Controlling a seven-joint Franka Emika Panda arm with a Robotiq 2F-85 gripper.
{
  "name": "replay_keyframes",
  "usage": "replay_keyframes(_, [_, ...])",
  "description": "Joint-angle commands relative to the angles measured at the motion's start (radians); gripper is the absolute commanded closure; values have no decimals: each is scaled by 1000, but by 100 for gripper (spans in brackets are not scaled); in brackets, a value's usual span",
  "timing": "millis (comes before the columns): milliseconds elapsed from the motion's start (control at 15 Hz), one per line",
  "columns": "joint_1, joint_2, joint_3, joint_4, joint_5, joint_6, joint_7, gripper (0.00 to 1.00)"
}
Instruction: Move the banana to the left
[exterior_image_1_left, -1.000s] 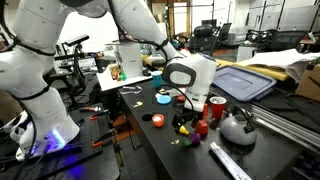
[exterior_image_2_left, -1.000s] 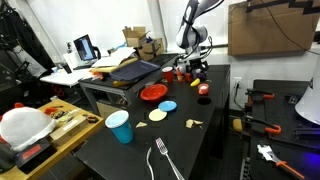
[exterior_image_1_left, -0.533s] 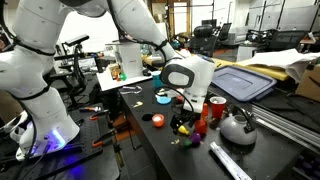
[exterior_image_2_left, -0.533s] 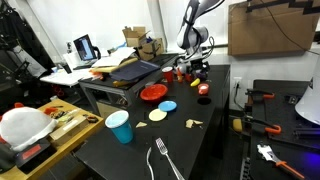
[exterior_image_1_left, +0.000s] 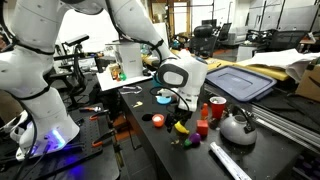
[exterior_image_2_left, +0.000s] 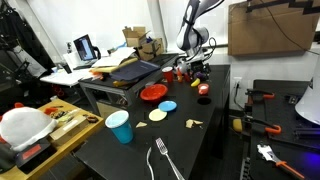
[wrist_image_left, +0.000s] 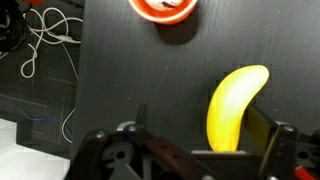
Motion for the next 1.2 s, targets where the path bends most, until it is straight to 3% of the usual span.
replay_keyframes(0, [7, -31, 3, -35, 20, -9, -32, 32])
replay_keyframes(533, [7, -35, 3, -37, 24, 19, -44, 94])
replay_keyframes(1133, [11, -106, 18, -57, 29, 108, -170, 93])
